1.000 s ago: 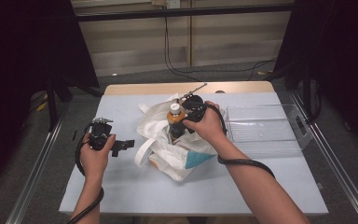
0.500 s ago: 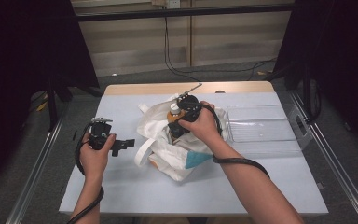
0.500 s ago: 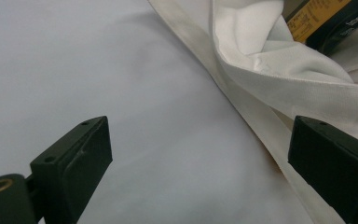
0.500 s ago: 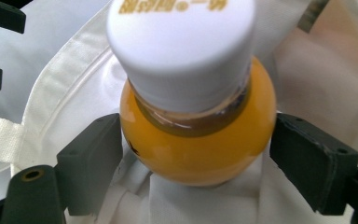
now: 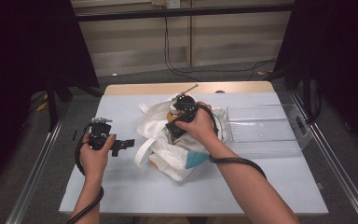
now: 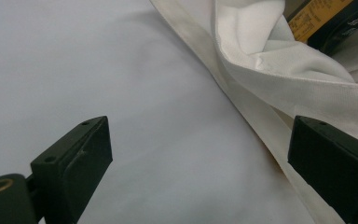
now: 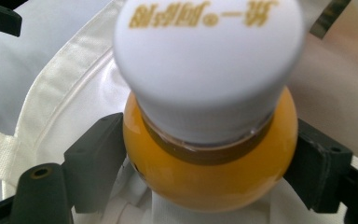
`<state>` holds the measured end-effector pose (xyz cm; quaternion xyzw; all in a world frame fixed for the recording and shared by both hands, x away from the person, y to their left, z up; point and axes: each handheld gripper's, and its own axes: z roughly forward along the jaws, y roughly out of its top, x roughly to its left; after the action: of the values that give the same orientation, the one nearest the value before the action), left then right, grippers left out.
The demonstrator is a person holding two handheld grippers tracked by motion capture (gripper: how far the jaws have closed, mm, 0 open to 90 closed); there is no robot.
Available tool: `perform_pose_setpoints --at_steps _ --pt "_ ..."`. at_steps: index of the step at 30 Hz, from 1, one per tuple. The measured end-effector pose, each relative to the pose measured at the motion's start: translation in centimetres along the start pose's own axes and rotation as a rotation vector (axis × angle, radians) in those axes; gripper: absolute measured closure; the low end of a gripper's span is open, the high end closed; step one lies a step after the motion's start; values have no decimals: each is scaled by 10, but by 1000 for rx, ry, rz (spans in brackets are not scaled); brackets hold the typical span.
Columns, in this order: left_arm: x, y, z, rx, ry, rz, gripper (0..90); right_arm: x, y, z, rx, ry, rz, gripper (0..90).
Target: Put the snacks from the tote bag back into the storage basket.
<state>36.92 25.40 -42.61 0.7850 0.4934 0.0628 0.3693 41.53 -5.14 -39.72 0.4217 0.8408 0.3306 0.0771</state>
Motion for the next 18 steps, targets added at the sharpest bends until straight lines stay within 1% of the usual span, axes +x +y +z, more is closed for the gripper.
perform_pose_setpoints --at_steps 1,3,6,7,10,11,13,15,18 --pt "1 0 0 4 8 11 62 0 0 0 -2 -2 1 202" --pt "1 0 0 6 2 7 63 0 0 1 -3 -4 2 207" --pt "1 -1 0 4 7 7 64 1 0 2 -4 2 4 231" --pt "2 -1 0 12 9 15 64 1 0 2 -5 4 6 237" --pt "2 -1 0 7 10 9 64 2 0 3 -9 -3 10 246" --pt "2 -1 0 10 9 10 64 1 0 3 -14 -6 4 252" --pt "2 -1 -1 8 11 9 64 1 -1 3 -15 -16 0 279" --pt "2 -1 -1 9 9 9 64 1 -1 3 -18 -17 7 294" --pt "2 -1 0 11 8 9 66 1 -1 3 -20 -18 -4 298"
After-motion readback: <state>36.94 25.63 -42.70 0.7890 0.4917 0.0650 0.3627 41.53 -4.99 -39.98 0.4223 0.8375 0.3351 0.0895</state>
